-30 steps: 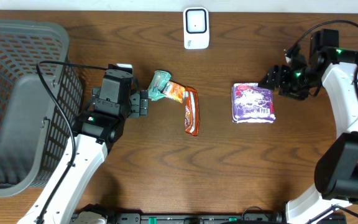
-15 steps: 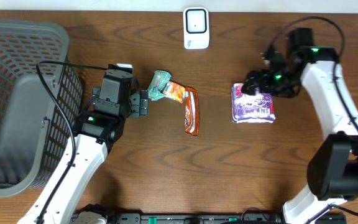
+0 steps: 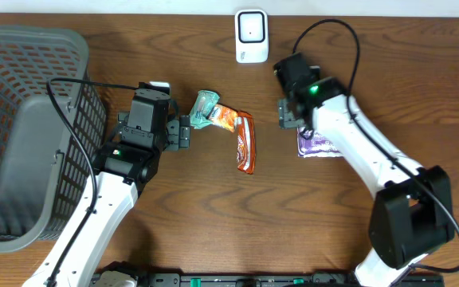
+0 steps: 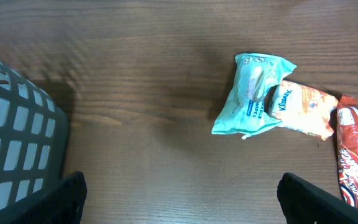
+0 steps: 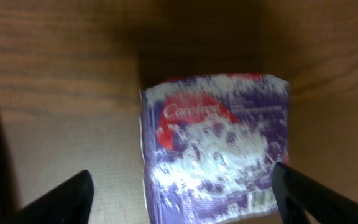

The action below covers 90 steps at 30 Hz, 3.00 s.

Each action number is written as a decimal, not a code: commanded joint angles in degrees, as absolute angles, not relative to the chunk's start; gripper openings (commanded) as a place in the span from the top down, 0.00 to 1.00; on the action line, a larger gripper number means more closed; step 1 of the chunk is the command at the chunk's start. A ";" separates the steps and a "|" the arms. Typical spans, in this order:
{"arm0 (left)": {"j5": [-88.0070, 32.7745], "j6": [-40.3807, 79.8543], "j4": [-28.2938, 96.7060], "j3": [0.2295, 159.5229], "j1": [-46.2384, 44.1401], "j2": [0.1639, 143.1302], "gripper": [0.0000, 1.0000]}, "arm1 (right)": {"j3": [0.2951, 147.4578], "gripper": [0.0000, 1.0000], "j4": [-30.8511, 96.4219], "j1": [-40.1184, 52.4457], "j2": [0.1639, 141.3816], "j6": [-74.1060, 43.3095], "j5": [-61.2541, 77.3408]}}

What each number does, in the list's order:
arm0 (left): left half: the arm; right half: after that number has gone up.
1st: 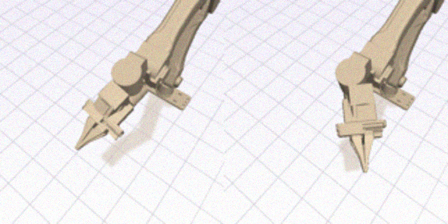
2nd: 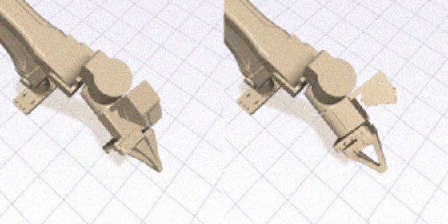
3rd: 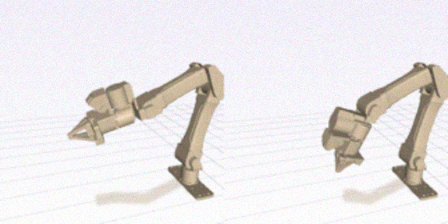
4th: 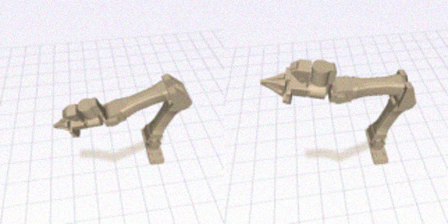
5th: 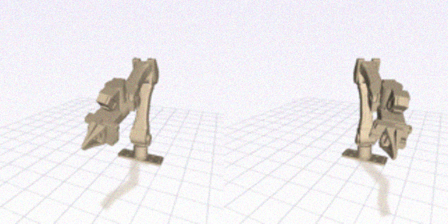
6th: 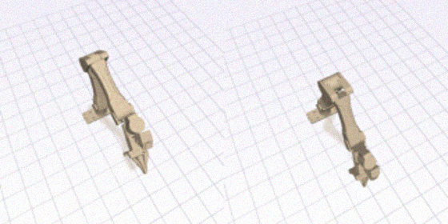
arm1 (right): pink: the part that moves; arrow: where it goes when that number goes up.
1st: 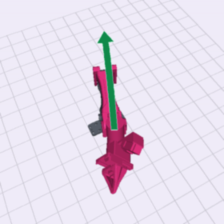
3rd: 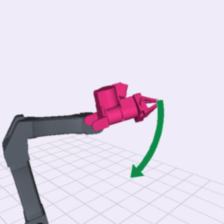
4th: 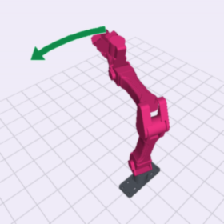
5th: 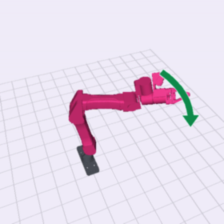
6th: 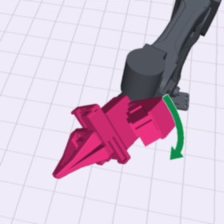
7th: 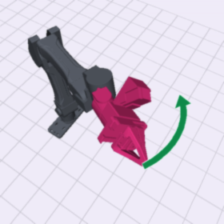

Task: Scan the item barcode

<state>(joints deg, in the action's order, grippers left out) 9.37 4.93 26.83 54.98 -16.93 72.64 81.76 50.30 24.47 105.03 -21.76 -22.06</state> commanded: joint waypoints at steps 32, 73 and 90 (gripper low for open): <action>9.50 5.48 26.98 55.07 -16.78 72.66 0.02 | 83.92 0.99 43.27 15.77 103.70 -11.66 23.40; 9.50 5.48 26.98 55.07 -16.78 72.66 0.02 | 87.90 0.02 56.10 -12.75 113.06 7.51 21.37; 9.50 5.48 26.98 55.07 -16.78 72.66 0.02 | 88.66 0.82 60.47 -11.57 122.74 12.53 45.95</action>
